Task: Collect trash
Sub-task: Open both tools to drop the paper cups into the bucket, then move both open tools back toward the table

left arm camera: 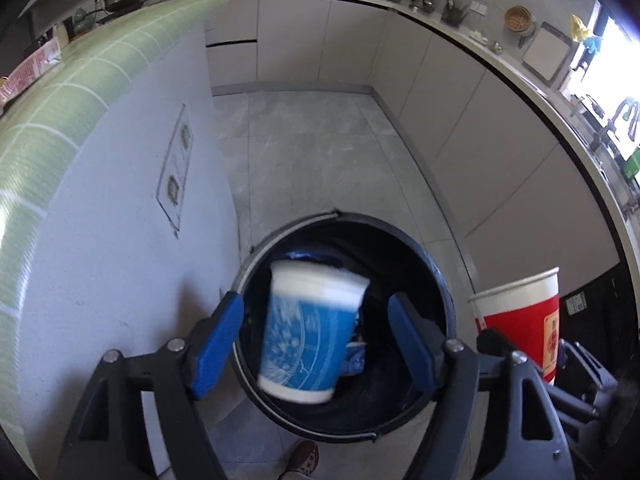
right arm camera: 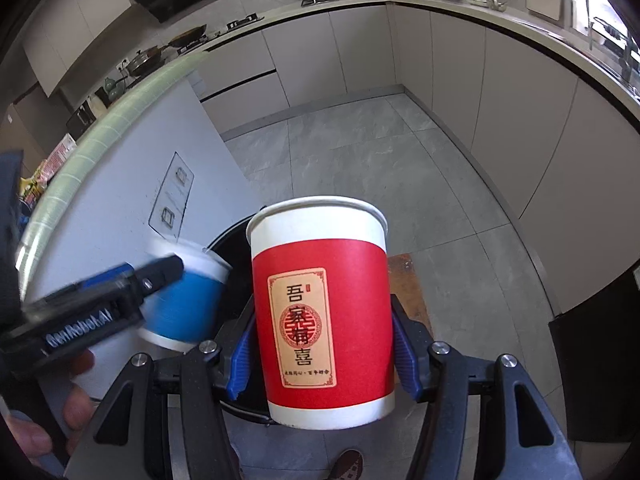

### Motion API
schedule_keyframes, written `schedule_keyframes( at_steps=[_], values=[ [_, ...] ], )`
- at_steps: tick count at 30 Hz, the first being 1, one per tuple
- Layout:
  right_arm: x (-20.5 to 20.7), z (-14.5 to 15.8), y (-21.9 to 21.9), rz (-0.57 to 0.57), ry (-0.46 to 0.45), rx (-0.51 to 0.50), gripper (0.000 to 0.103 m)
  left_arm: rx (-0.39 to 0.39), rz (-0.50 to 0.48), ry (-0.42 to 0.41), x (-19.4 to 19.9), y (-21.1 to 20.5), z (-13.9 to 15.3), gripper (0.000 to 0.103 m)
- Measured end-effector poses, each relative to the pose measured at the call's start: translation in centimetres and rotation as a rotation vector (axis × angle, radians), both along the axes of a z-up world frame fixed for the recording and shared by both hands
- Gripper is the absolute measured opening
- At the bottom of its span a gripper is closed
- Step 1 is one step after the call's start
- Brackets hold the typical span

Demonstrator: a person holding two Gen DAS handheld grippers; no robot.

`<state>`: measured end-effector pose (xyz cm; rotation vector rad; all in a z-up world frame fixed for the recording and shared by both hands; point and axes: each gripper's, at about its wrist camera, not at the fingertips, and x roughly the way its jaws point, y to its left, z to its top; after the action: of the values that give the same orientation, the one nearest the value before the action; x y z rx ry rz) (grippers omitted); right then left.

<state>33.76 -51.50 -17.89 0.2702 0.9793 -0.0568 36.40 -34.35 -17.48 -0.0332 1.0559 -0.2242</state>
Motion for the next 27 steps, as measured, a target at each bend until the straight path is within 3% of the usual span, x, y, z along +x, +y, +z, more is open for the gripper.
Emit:
schedule_keyframes(
  at_steps=[1, 6, 8, 10, 15, 22, 27],
  values=[
    [0.3, -0.3, 0.0, 0.006, 0.004, 0.008, 0.061, 0.004, 0.002, -0.007, 0.1, 0.0, 0.1, 0.082],
    [1.8, -1.5, 0.5, 0.041, 0.019, 0.034, 0.061, 0.011, 0.034, -0.045, -0.2, 0.2, 1.3, 0.082],
    [2.4, -2.1, 1.2, 0.062, 0.029, 0.019, 0.065, 0.015, 0.037, -0.05, -0.2, 0.1, 1.5, 0.082],
    [3.0, -2.5, 1.6, 0.071, 0.041, -0.015, 0.081, 0.009, 0.041, -0.056, -0.2, 0.1, 1.7, 0.082],
    [2.7, -2.0, 0.7, 0.031, 0.015, -0.004, 0.081, -0.002, 0.037, -0.061, 0.5, -0.2, 2.0, 0.082],
    [0.9, 1.4, -0.5, -0.065, 0.005, -0.042, 0.081, -0.04, -0.007, -0.059, 0.2, -0.8, 4.8, 0.082],
    [-0.6, 6.3, -0.4, -0.121, -0.015, -0.061, 0.081, -0.09, -0.047, -0.1, -1.1, -0.2, 10.5, 0.082]
  ],
)
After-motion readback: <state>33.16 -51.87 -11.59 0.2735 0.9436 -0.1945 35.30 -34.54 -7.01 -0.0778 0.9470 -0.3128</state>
